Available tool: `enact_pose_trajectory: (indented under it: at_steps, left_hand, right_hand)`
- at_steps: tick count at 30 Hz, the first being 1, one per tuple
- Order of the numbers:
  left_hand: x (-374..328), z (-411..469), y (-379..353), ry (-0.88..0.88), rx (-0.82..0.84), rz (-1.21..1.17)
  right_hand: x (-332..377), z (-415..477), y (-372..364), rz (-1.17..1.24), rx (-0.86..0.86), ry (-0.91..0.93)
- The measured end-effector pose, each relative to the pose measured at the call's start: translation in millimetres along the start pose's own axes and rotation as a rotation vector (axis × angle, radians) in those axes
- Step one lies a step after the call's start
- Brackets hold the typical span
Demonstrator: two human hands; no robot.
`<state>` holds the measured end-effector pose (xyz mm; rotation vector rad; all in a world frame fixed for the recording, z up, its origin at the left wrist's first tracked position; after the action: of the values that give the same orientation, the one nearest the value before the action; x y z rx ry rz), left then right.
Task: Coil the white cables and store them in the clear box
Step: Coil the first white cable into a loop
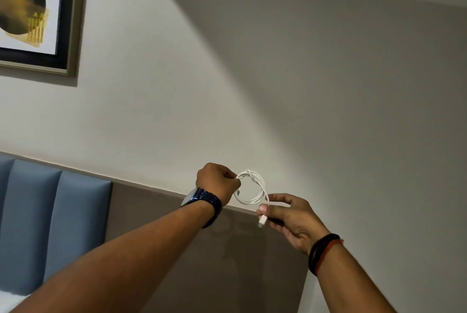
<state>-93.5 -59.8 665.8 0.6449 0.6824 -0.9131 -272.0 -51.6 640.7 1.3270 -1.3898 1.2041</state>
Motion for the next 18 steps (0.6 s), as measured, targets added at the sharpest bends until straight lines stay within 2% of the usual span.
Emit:
enact_pose_trajectory:
  at_steps: [4,10,12,18]
  left_hand:
    - [3.4,-0.1,1.1,0.051,0.039,-0.057]
    - [-1.1,-2.3,-7.2,0.059,0.13,-0.142]
    - [-2.5,-4.7,-11.0,0.035,0.138,-0.107]
    - [-4.6,-6.9,-15.1,-0.023,0.096,0.026]
  right_hand:
    - [3.0,1.8,9.3,-0.028,-0.137,0.17]
    - [6.6,9.3,10.4,-0.198,-0.472,0.353]
    - [6.8,12.3,8.6,-0.135,-0.453,0.315]
    - [4.8,8.4,-2.4,0.142,-0.164,0.12]
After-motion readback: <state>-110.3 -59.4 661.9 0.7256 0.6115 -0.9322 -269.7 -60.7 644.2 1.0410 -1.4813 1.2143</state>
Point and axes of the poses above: each hand's wrist, its own z-axis towards the middle knuckle, its own y-axis out of the back of the hand, x = y × z, the point moved 3 cm from there along z, towards the middle knuckle, and after that the axes turned 15 degrees about -y, right-handed, at the moved point
